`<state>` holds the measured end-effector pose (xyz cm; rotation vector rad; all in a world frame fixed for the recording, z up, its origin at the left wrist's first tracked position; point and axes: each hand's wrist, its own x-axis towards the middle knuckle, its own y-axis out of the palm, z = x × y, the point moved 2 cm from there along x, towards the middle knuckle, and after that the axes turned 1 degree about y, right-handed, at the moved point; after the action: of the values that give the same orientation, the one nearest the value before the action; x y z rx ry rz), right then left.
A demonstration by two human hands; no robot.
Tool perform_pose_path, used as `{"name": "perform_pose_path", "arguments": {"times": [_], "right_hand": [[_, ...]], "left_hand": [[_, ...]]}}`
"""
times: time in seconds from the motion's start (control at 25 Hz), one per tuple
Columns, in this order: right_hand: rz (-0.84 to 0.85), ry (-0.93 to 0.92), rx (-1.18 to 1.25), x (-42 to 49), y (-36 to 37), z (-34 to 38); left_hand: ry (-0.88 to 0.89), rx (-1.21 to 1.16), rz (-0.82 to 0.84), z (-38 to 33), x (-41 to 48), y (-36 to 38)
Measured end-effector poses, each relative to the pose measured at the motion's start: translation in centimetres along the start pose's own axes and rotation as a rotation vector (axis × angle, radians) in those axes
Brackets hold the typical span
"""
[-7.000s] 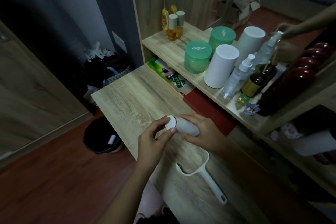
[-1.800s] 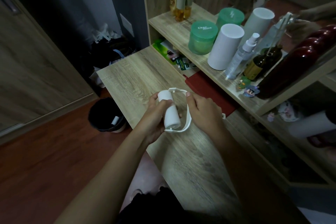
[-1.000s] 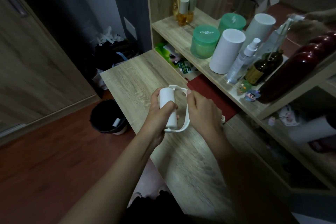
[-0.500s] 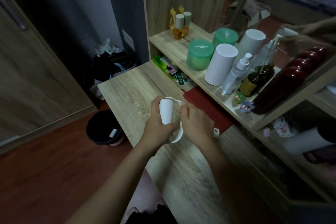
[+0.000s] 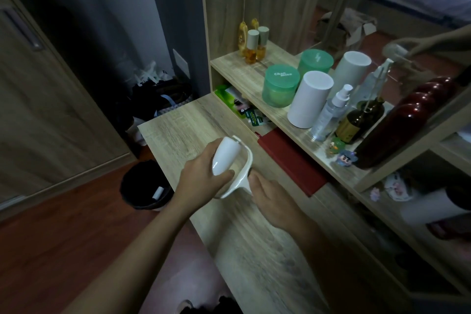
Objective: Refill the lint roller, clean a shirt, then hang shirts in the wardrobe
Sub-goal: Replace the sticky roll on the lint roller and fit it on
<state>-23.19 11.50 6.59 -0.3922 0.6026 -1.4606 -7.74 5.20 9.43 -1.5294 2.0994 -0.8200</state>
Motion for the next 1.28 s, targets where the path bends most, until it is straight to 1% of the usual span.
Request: {"name": "perform_pose_path", "arguments": {"times": [0.08, 0.12, 0.24, 0.32, 0.4, 0.64, 0.84, 1.0, 1.08, 1.16, 1.2, 1.24, 1.28], "right_hand": [[-0.057, -0.031, 0.037, -0.3, 1.0, -0.4], [-0.076, -0.050, 0.041, -0.4, 1.3, -0.4], [-0.100, -0.108, -0.013, -0.8, 1.7, -0.7], [-0.118, -0.131, -0.037, -0.8, 1.9, -1.0], [-0.126, -0.148, -0.004, -0.8, 2.1, -1.1], [-0.113, -0.125, 0.063, -1.5, 2.5, -1.4], [-0.115, -0.087, 0.157, -2.2, 3.5, -1.8], [-0.144, -0.105, 0.187, -1.8, 3.1, -1.3], [-0.166, -0.100, 0.186, -1.6, 2.9, -0.9], [-0.189, -0.090, 0.189, -1.5, 2.9, -0.9], [-0.199, -0.087, 0.184, -1.5, 2.9, -0.9], [-0.207, -0.079, 0.174, -1.6, 3.0, -1.1], [-0.214, -0.070, 0.177, -1.7, 3.1, -1.2]], "left_hand": [[0.045, 0.160, -0.017, -0.1, -0.2, 0.3], [0.040, 0.212, -0.039, -0.2, -0.4, 0.6], [0.024, 0.199, -0.105, 0.2, -1.0, 1.0], [0.084, 0.217, -0.117, 0.5, -1.1, 1.1], [0.133, 0.249, -0.135, 0.6, -1.1, 1.2], [0.203, 0.334, -0.146, 1.1, -1.8, 1.6], [0.282, 0.367, -0.105, 1.0, -1.3, 1.4], [0.311, 0.357, -0.206, 0.4, -0.7, 0.7], [0.338, 0.357, -0.226, 0.1, -0.7, 0.5], [0.295, 0.368, -0.221, 0.0, -0.5, -0.1], [0.215, 0.351, -0.226, 0.2, -0.1, -0.5], [0.122, 0.317, -0.266, 0.7, 0.6, -1.2], [0.061, 0.282, -0.340, 1.2, 1.1, -2.1]]}}
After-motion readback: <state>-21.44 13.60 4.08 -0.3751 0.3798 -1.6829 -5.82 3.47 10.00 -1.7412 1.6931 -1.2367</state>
